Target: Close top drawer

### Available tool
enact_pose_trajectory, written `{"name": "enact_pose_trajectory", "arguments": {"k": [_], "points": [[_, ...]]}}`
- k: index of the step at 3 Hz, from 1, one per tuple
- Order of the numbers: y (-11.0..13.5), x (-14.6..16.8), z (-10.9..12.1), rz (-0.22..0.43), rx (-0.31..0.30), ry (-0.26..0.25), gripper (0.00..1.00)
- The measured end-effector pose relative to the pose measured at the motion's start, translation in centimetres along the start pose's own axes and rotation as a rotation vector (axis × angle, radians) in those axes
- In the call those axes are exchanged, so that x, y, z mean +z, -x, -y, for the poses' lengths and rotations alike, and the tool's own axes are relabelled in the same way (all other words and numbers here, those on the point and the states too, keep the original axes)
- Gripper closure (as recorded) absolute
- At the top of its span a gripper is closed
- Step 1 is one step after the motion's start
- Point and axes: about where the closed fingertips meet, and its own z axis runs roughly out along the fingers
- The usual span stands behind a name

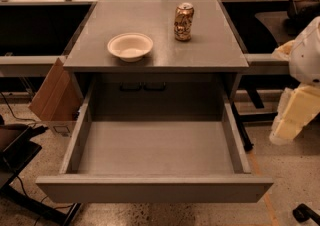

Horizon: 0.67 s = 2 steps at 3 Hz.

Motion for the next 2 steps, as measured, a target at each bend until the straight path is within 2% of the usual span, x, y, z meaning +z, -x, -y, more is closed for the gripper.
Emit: {"name": "enact_pose_trajectory", "arguments": {"k": [1,2], "points": [[-1.5,2.2,-5.0,0.062,0.052,-0.051,0.26],[-3.6,4.5,-9.7,0.112,0.112,-0.074,0.49]]}}
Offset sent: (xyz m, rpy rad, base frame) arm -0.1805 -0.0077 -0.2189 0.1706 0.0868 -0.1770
